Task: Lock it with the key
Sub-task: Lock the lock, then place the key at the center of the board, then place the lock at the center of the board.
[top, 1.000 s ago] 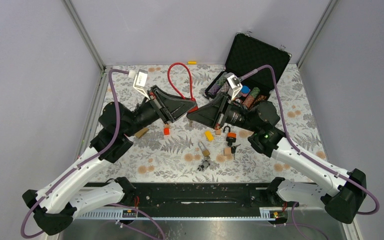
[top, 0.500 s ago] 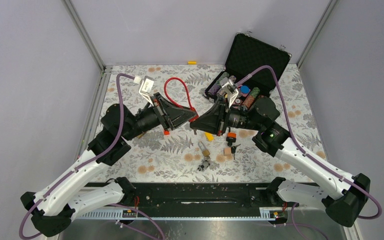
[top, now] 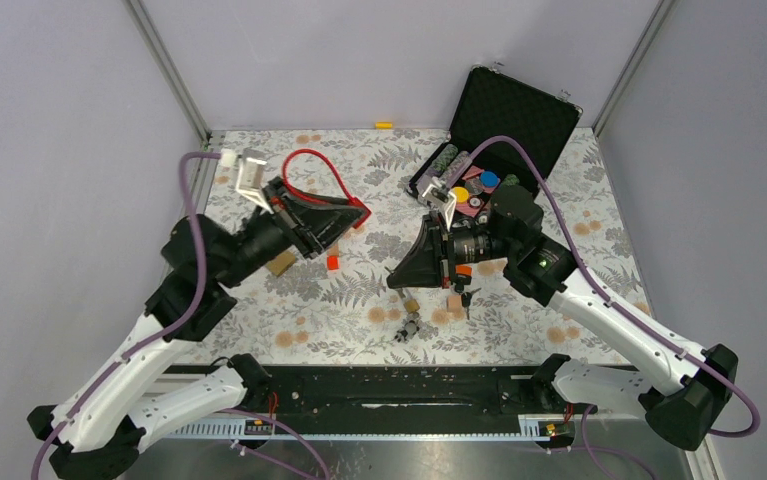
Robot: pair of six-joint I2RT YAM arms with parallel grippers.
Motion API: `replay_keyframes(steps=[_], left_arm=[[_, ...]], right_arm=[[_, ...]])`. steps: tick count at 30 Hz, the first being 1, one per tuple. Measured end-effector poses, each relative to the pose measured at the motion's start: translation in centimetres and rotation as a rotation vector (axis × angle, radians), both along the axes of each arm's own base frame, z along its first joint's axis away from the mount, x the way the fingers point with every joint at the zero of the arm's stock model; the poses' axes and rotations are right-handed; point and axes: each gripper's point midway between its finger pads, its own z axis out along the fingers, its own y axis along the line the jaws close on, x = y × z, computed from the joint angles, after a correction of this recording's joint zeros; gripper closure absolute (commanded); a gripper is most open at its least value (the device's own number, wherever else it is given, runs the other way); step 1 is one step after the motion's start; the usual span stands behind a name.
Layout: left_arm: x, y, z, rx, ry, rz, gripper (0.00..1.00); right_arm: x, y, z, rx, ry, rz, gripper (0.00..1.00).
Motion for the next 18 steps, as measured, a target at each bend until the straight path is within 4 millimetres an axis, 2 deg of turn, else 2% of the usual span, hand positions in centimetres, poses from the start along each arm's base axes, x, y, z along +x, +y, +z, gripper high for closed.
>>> replay_keyframes(steps=[5,9,11,14,16,18], left_arm=[[-0.1,1.5,2.8,-0.048,-0.084,0.06,1.0],[1.0,1.7,2.0,-0.015,-0.073,0.115,1.0],[1.9,1.6,0.9,0.019,-0.051,0.147,1.0],[4.2,1.3,-1.6,0.106,0.015,0.219,1.0],[6.4,1.1,-3.9,0.175,0.075,0.273,1.0],[9.2,1.1,-6.9,0.254,0.152,0.33,1.0]], right_arm=[[-0.2,-0.1,-0.7,-0.027,0.027,0.008,1.0],[0.8,0.0,-1.4,-0.056,0.039,-0.054,1.0],[2.0,0.2,-2.0,-0.084,0.051,-0.127,1.0],[4.5,0.6,-3.1,-0.143,0.075,-0.25,0.98],[7.4,1.3,-3.7,-0.192,0.086,-0.358,0.98],[10.4,2.0,-4.2,-0.231,0.088,-0.457,0.98]])
